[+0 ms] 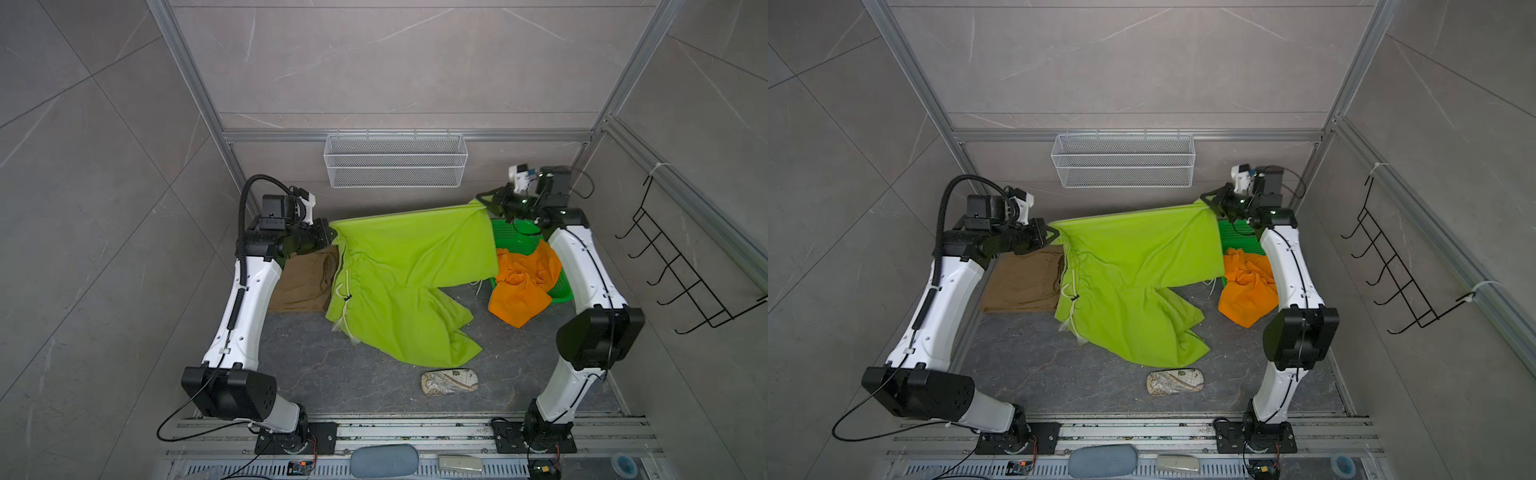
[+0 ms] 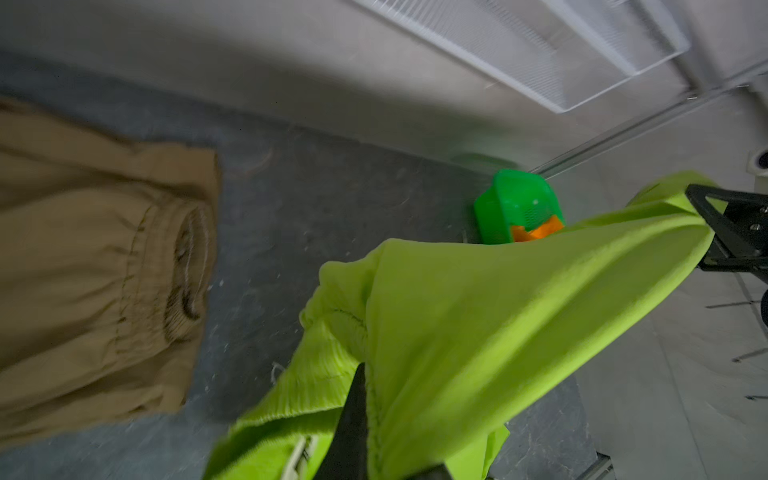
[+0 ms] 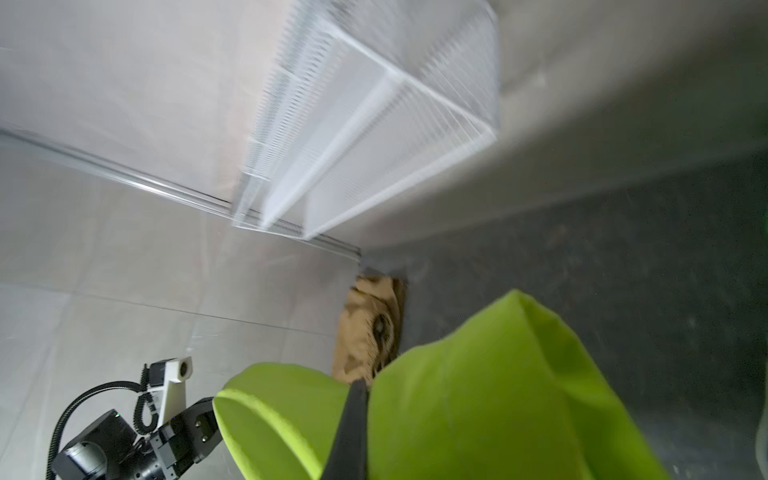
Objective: Fold and stack the shorts
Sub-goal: 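Raise the lime-green shorts high with both grippers, stretching them between the grippers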
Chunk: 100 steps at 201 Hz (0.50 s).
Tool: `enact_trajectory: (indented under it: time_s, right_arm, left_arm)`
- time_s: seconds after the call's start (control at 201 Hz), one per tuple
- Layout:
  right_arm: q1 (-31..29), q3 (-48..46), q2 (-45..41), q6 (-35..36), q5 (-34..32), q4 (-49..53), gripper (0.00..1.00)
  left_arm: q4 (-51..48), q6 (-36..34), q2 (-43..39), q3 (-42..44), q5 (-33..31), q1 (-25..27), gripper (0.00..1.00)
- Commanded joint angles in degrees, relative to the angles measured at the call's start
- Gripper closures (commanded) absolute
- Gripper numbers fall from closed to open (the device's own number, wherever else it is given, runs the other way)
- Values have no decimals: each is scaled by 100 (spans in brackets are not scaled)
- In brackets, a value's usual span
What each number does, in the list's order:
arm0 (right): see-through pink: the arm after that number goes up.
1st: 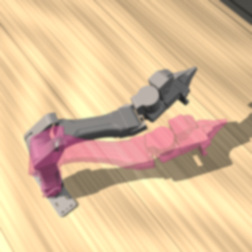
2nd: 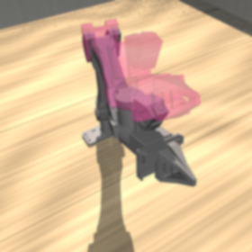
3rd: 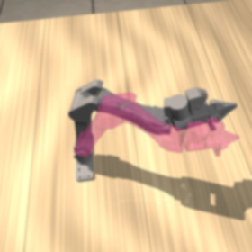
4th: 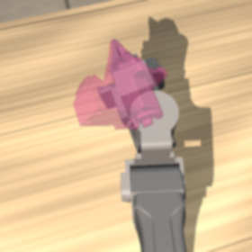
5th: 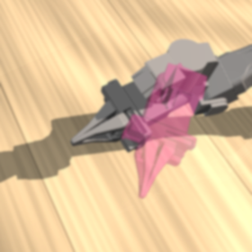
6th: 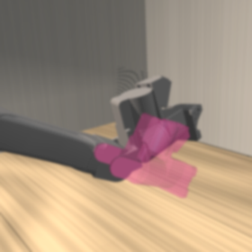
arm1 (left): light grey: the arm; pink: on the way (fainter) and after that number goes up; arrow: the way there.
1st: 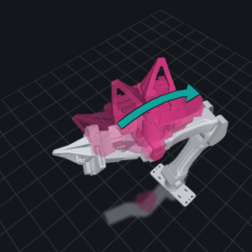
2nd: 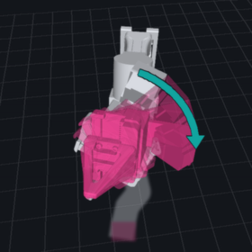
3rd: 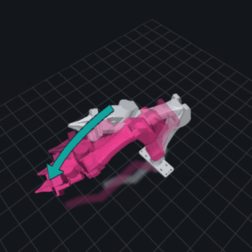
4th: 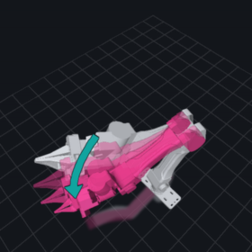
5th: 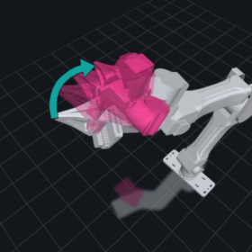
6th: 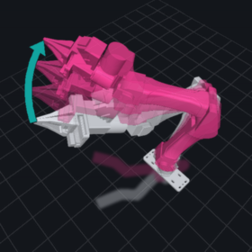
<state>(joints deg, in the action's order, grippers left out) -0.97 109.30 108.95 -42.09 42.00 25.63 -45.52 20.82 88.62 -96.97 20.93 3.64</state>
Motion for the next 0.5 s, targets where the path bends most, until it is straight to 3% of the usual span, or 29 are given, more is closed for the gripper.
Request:
enact_trajectory:
  time_s: [0.0,0.169,0.249,0.359,0.493]
  right_arm:
    - [391,-75,126,376,-1103,-535,100]
    - [265,548,675,460,-1141,-259,100]
    - [264,1021,677,458,-1132,-66,100]
    - [272,1809,510,517,-1115,351,100]
    - [290,2306,-166,501,-1084,612,100]
  left_arm:
    - [7,17,199,-110,-1369,-612,100]
    - [-114,-58,709,-481,-1429,-623,100]
    - [-138,-1,788,-799,-1135,-628,100]
    - [168,243,490,-1092,-490,-597,100]
    - [415,388,-98,-1676,-129,-400,100]
